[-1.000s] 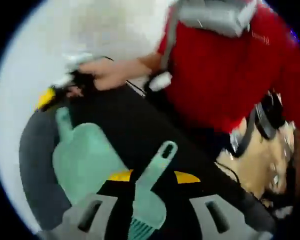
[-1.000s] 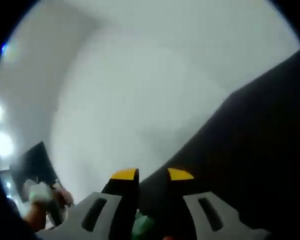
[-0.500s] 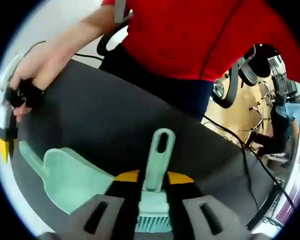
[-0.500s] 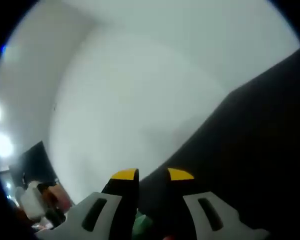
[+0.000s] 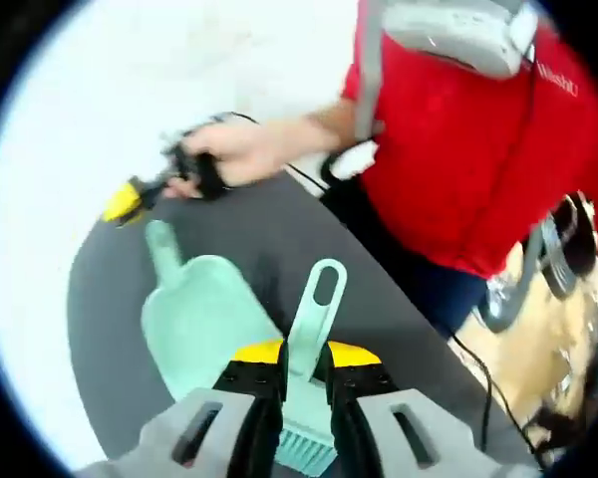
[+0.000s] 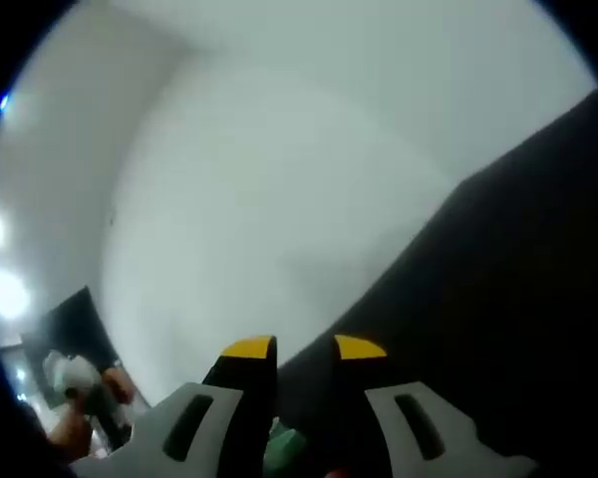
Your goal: Pick up the broom and sweep the trash on the tabletop into the dustpan.
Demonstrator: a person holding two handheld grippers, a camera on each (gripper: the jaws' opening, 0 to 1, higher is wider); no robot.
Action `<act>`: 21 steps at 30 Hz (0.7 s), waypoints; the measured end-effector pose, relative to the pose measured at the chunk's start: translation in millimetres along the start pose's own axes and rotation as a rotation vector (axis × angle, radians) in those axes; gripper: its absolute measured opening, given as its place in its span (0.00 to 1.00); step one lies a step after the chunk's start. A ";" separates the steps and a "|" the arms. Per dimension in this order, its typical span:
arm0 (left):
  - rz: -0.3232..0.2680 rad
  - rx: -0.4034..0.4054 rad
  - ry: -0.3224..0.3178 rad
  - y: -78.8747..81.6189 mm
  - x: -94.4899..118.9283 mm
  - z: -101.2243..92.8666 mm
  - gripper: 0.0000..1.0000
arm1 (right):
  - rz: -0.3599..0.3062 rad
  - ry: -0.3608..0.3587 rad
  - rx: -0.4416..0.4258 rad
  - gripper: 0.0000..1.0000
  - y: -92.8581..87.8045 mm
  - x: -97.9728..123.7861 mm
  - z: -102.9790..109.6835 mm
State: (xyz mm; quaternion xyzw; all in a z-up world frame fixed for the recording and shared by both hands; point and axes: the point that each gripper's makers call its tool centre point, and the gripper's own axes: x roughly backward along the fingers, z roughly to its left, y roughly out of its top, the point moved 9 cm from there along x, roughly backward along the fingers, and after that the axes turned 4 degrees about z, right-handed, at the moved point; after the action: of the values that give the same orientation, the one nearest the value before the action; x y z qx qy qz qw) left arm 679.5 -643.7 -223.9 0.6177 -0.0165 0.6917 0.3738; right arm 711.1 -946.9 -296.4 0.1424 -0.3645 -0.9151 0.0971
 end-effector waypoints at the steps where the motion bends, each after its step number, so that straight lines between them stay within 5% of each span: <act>1: -0.006 0.001 0.012 0.0 2.1 2.4 0.13 | 0.000 0.001 0.001 0.24 -0.1 -0.1 0.3; 15: -0.072 0.256 0.090 19.1 -26.3 60.1 0.12 | -0.001 -0.003 0.002 0.24 0.8 -0.9 -0.5; 21: -0.102 0.529 0.123 25.6 -34.2 83.2 0.12 | 0.000 -0.004 0.002 0.24 0.6 -1.9 -0.9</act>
State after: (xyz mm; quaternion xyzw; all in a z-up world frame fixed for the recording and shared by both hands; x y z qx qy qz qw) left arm 734.4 -719.4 -222.7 0.6507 0.2184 0.6885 0.2341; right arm 713.2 -947.4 -296.2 0.1407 -0.3656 -0.9150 0.0961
